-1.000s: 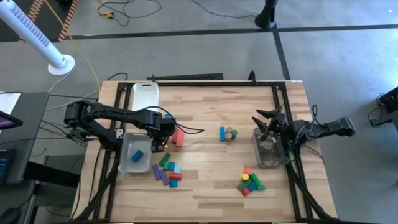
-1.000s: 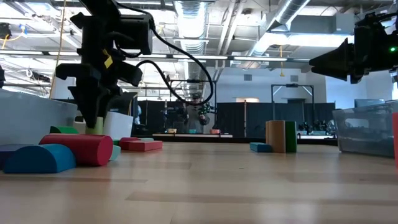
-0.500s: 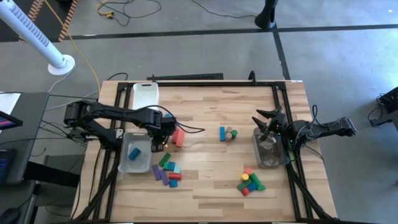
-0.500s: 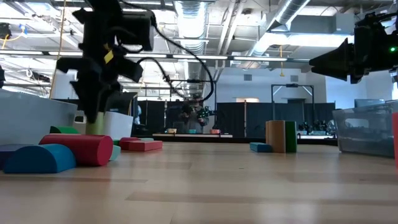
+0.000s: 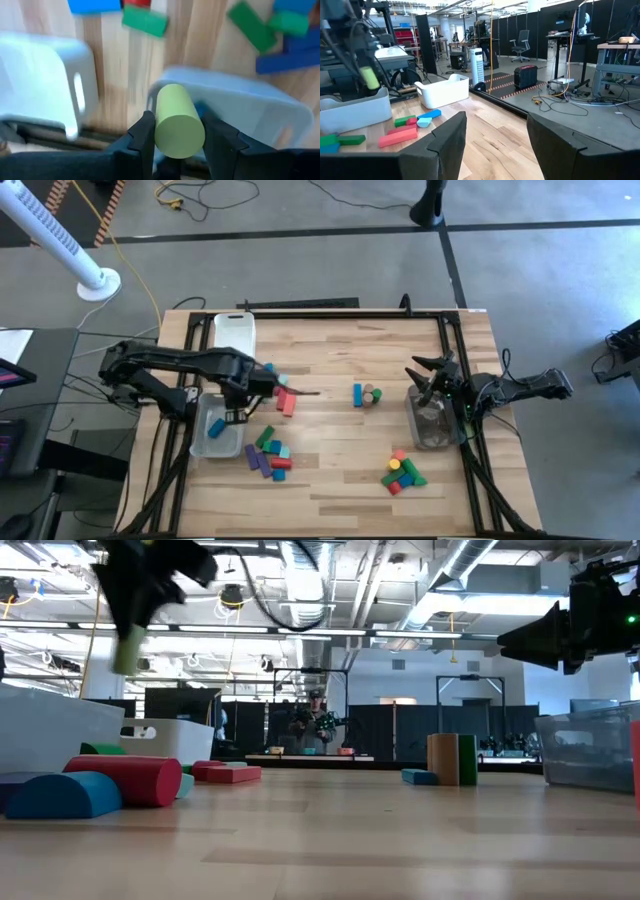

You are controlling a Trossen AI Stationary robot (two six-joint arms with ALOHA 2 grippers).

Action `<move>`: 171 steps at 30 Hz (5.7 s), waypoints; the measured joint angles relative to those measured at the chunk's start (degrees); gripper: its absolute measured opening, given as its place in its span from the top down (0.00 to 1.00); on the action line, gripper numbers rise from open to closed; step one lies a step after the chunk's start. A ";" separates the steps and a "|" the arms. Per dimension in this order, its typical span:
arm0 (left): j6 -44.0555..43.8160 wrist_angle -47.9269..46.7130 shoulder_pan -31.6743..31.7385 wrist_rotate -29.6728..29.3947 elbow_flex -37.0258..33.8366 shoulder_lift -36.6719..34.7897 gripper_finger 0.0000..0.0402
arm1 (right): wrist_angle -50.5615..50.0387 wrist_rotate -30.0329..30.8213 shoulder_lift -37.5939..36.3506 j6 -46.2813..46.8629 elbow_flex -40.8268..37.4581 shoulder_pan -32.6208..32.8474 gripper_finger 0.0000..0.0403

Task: Sort blocks by size
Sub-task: Put the light green cylindrical block into the gray bin, then put the brown cylindrical block into the gray bin

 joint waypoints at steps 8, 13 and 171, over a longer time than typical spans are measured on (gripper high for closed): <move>-5.76 0.36 -5.20 6.78 -7.51 -1.69 0.70 | 0.00 -0.01 0.00 -0.02 0.02 0.01 0.41; -7.40 3.32 -5.72 9.54 -14.26 -1.82 0.68 | 0.00 -0.01 0.01 -0.01 0.00 0.01 0.41; 17.80 42.20 1.09 -3.02 4.63 6.60 0.71 | 0.42 -0.04 -0.01 2.06 0.00 0.01 0.41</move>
